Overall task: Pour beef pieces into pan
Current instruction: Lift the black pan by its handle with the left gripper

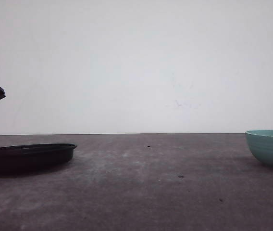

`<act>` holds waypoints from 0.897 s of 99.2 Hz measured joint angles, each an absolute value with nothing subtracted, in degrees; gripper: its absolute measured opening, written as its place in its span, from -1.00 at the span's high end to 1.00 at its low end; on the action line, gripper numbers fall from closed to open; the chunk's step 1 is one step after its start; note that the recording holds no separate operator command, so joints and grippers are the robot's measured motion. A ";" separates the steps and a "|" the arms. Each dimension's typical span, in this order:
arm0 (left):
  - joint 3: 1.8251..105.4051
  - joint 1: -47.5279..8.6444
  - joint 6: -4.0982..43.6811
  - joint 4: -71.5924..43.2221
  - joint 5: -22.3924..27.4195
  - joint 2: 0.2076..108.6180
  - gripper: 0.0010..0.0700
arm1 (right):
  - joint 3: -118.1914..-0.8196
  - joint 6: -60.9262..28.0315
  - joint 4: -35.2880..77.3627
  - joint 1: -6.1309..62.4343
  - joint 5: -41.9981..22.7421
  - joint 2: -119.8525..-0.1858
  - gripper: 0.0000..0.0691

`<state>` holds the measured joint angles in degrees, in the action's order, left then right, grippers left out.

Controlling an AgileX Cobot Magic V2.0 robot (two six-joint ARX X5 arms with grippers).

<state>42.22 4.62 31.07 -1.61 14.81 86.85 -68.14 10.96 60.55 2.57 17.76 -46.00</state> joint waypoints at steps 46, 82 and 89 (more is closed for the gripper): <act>42.13 -0.21 39.29 -6.07 13.72 68.79 0.83 | -68.12 9.21 57.52 0.60 4.67 -57.23 -0.98; 42.13 -3.09 42.00 -14.85 13.74 62.37 0.83 | -68.10 7.97 52.60 -6.20 4.75 -77.52 -0.93; 42.13 -3.14 41.98 -14.72 13.76 62.22 0.83 | -68.10 7.97 52.51 -6.52 5.41 -81.01 -0.68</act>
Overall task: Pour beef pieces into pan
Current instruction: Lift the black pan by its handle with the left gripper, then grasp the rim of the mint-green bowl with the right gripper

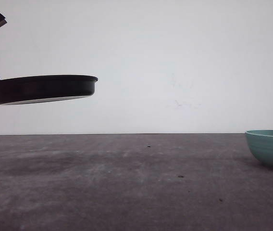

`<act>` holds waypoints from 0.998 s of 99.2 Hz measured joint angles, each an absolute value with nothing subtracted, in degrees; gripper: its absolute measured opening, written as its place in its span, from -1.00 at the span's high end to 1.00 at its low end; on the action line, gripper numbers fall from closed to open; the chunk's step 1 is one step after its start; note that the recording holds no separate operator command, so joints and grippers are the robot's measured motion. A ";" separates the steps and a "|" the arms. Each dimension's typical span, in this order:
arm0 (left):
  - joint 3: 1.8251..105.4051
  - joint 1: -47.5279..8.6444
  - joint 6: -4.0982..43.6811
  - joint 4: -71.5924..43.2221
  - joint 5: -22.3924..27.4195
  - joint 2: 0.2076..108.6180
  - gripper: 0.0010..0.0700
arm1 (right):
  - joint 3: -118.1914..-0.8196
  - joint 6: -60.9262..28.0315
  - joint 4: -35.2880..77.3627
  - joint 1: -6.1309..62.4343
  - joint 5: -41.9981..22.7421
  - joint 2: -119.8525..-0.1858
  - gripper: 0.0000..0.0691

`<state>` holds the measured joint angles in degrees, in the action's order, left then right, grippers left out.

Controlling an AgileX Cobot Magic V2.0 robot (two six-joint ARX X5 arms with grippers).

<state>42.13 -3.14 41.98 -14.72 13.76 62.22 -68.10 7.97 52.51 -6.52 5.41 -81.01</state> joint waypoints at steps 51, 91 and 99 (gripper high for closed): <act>42.13 -4.67 41.32 -13.91 13.80 62.17 0.84 | -68.10 9.61 46.81 -5.82 8.23 -95.88 0.00; 42.13 -5.54 40.01 -13.41 13.45 62.17 0.85 | -68.10 12.27 45.30 -5.67 10.96 -101.41 0.27; 42.13 -5.54 39.86 -13.39 13.34 62.17 0.86 | -68.10 12.29 44.82 -5.63 11.11 -101.43 0.48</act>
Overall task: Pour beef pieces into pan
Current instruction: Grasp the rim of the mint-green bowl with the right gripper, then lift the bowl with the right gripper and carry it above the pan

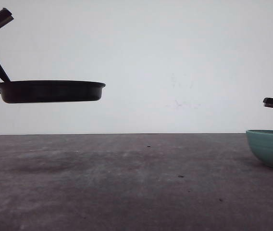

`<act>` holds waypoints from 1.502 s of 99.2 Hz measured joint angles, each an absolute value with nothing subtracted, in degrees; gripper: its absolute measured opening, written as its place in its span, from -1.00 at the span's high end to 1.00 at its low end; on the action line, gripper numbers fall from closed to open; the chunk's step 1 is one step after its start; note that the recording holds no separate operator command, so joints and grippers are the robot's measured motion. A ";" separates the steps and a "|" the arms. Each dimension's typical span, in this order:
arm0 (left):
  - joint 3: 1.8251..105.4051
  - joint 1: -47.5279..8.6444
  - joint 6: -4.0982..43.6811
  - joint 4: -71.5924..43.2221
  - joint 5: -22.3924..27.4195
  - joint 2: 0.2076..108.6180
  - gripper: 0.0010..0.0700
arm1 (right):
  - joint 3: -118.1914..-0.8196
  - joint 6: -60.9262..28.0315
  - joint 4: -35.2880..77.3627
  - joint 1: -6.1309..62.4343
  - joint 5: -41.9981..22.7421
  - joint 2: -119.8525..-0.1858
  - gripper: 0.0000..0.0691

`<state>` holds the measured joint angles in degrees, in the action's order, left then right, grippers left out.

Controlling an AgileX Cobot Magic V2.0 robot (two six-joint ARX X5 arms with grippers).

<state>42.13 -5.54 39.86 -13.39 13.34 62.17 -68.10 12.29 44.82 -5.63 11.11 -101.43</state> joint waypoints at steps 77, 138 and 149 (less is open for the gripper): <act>42.13 -10.90 39.70 -14.72 12.36 65.49 0.86 | -68.07 12.84 36.93 3.49 21.63 -94.04 0.94; 42.13 -20.18 40.80 -13.41 11.84 68.75 0.86 | -68.12 21.08 18.17 37.41 4.05 -86.50 0.94; 42.13 -20.40 41.15 -13.41 11.88 68.75 0.86 | -68.12 17.93 15.55 41.91 -5.02 -86.50 0.94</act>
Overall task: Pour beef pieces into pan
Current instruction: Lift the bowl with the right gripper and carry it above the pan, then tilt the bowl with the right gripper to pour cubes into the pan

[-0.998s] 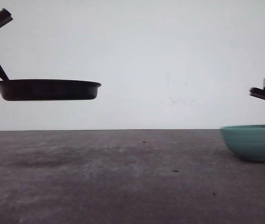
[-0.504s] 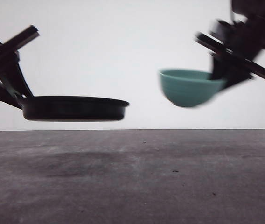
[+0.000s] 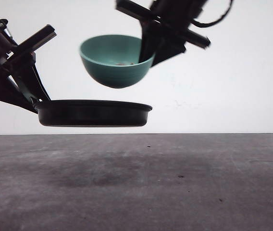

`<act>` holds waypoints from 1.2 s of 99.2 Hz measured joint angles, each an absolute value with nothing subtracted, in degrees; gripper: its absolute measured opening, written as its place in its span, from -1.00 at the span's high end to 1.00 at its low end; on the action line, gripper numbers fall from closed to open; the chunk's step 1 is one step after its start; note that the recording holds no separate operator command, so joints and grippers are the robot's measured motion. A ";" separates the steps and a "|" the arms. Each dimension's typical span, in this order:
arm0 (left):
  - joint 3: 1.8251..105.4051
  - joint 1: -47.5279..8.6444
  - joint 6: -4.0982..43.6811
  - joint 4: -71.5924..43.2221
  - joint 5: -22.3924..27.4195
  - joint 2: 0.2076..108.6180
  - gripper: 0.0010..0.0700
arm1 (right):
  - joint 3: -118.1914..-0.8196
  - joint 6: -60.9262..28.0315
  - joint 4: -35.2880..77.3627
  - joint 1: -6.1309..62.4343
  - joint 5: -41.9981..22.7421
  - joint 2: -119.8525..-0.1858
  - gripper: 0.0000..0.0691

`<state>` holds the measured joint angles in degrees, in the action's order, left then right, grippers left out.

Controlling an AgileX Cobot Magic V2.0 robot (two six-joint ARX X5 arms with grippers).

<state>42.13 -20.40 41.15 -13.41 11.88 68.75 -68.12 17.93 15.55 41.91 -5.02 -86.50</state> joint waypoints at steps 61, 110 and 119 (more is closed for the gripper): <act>42.13 -20.43 41.95 -13.32 12.16 68.75 0.86 | -68.10 -18.37 1.87 51.88 -36.93 -87.20 0.94; 45.08 -20.40 44.60 -13.37 13.32 68.75 0.86 | -67.96 -35.20 -5.26 54.41 -33.82 -89.54 0.94; 46.13 -20.38 44.60 -13.37 13.32 68.75 0.86 | -67.40 -38.20 -7.94 54.68 -33.74 -89.73 0.94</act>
<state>46.13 -20.38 44.60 -13.37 13.32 68.75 -67.40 -38.20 -7.94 54.68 -33.74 -89.73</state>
